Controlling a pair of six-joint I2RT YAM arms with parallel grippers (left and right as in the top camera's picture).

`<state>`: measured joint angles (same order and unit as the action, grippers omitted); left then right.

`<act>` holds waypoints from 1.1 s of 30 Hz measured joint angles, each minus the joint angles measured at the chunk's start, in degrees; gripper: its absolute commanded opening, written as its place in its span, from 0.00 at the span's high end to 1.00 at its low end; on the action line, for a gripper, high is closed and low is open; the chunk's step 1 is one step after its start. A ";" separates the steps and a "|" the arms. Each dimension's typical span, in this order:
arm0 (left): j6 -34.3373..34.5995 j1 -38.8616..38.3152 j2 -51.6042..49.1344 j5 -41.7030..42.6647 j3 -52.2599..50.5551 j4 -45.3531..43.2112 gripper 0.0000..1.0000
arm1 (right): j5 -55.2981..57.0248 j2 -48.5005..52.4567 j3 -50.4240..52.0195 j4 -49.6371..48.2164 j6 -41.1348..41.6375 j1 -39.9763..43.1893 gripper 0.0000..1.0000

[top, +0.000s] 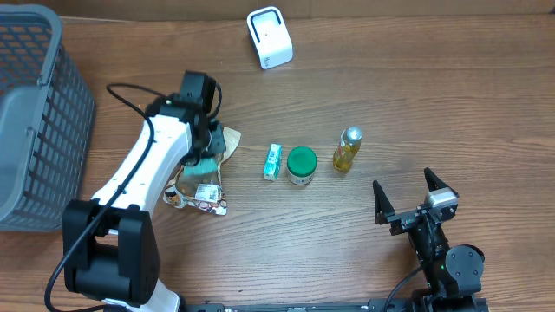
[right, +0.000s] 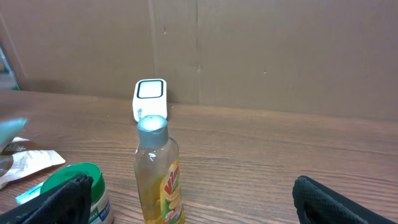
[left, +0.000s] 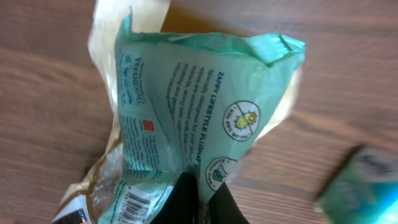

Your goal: Scan the item barcode

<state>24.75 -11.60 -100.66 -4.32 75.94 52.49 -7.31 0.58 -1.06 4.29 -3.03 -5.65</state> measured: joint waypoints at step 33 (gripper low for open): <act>-0.92 -7.54 -8.66 -8.35 4.28 3.56 0.96 | 0.02 0.00 0.00 -0.02 -0.02 -0.02 0.00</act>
<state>23.83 -19.14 -109.32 -12.67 80.23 56.05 -7.29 0.58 -1.06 4.27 -3.05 -5.67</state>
